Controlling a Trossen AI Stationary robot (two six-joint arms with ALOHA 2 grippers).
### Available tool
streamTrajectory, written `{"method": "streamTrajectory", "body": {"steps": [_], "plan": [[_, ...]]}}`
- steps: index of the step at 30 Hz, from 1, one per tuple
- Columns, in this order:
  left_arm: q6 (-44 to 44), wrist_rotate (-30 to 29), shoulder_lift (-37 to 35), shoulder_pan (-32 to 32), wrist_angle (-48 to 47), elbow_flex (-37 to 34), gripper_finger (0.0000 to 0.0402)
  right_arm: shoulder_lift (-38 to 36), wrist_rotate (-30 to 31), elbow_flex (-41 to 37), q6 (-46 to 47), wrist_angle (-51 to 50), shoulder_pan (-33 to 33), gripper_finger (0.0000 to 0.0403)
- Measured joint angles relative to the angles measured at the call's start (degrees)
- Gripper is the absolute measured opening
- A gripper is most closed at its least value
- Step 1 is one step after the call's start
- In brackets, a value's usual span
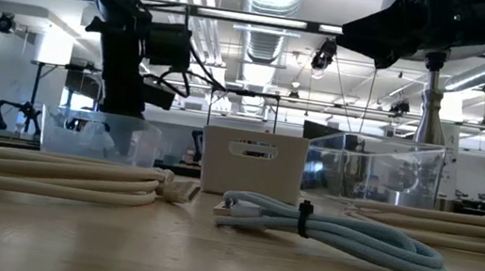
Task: Pick & Place USB Port
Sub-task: Put the purple charger cable into the left transparent bin, then put the white charger cable into the left transparent bin
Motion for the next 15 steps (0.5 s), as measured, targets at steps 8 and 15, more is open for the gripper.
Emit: {"method": "streamTrajectory", "body": {"steps": [8, 15], "plan": [[-0.02, -0.35, -1.22, 0.0, 0.31, 0.56, 0.0087, 0.0, 0.0, -0.02, 0.08, 0.0, 0.0, 0.0196], [-0.04, -0.35, -4.23, -0.06, 0.25, 1.0, 0.0124, 0.02, 0.0, -0.04, 0.19, -0.05, 0.0, 0.0196]]}}
